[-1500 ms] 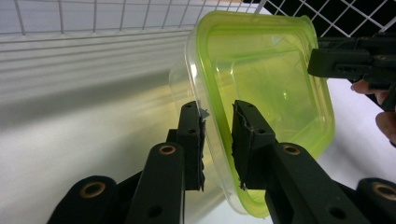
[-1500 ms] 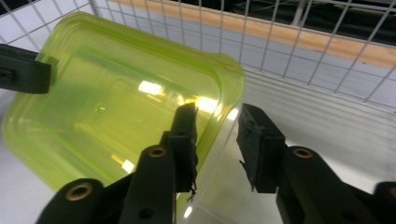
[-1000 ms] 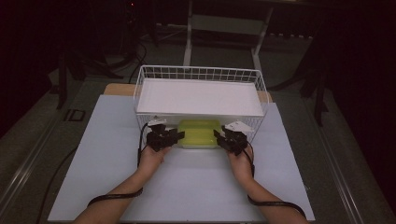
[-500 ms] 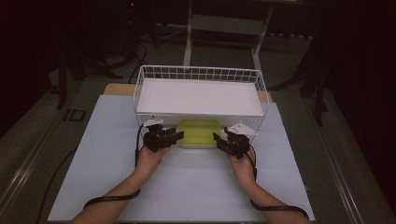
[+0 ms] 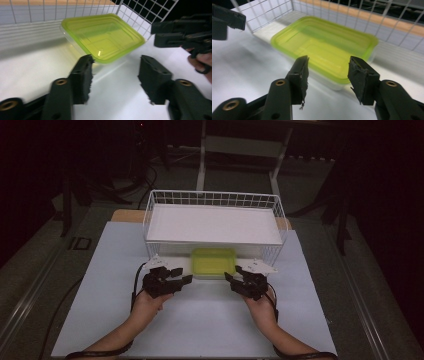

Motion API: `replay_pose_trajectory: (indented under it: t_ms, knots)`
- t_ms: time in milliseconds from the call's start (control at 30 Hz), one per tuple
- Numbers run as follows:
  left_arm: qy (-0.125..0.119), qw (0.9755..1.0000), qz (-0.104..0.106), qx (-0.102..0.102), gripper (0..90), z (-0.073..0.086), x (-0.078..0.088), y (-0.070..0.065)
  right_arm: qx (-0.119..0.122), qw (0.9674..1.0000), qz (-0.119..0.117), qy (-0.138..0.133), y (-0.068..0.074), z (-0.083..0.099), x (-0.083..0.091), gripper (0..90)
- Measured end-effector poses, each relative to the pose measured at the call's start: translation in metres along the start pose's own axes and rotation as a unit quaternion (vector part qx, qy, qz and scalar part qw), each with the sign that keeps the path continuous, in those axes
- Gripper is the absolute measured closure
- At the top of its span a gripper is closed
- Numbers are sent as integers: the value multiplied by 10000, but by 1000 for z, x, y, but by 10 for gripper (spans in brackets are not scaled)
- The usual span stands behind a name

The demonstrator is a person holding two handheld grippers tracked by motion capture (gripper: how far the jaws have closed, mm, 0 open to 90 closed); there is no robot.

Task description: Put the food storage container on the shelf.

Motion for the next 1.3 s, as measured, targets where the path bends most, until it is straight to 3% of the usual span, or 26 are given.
replay_pose_trajectory:
  t_ms: [67,100,167,200,300,333,400,433,467,500,667,800,1033,1300]
  knots:
    - [-22,10000,67,53,384,2,5,0,10,10000,-57,47,4,2,-1,504]
    - [-28,9999,142,30,381,4,8,0,9,10000,-63,55,5,3,-1,509]
    - [4,9992,386,-49,286,9,13,1,-8,9999,-113,86,8,5,-3,522]
    - [4,9992,386,-49,278,9,13,1,-8,9999,-113,86,8,5,-3,522]
    - [-16,9979,637,104,253,18,18,4,-7,9994,-133,305,13,11,-8,565]
    - [-87,9975,697,105,189,20,19,5,1,9994,-51,349,15,14,-10,579]
    - [-137,9975,697,40,152,22,21,5,-17,9994,-52,356,16,15,-12,604]
    - [-193,9981,564,-162,152,27,24,5,-40,9993,-70,375,17,17,-13,621]
    - [-162,9985,463,-255,47,28,24,5,-12,9988,-63,477,20,20,-17,709]
    - [-121,9988,364,-299,3,30,24,5,17,9985,-93,536,21,21,-19,734]
    - [-22,9987,212,-466,3,38,20,6,152,9970,-192,739,30,23,-28,897]
    - [14,9982,110,-582,3,43,16,6,179,9962,-288,796,35,22,-35,899]
    - [-236,9954,116,-924,3,44,17,-2,155,9963,-268,807,34,21,-50,898]
    - [-294,9948,112,-964,3,44,18,-2,209,9973,-141,690,22,13,-64,898]
Point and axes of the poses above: each handheld gripper's, and its own axes: x roughly backward along the jaws, z roughly out of its underside, y roughly to its left, the point moved 2 cm from there along -x, roughly forward along the jaws, and after that the axes turned 6 degrees about -z, right-handed, at the moved point
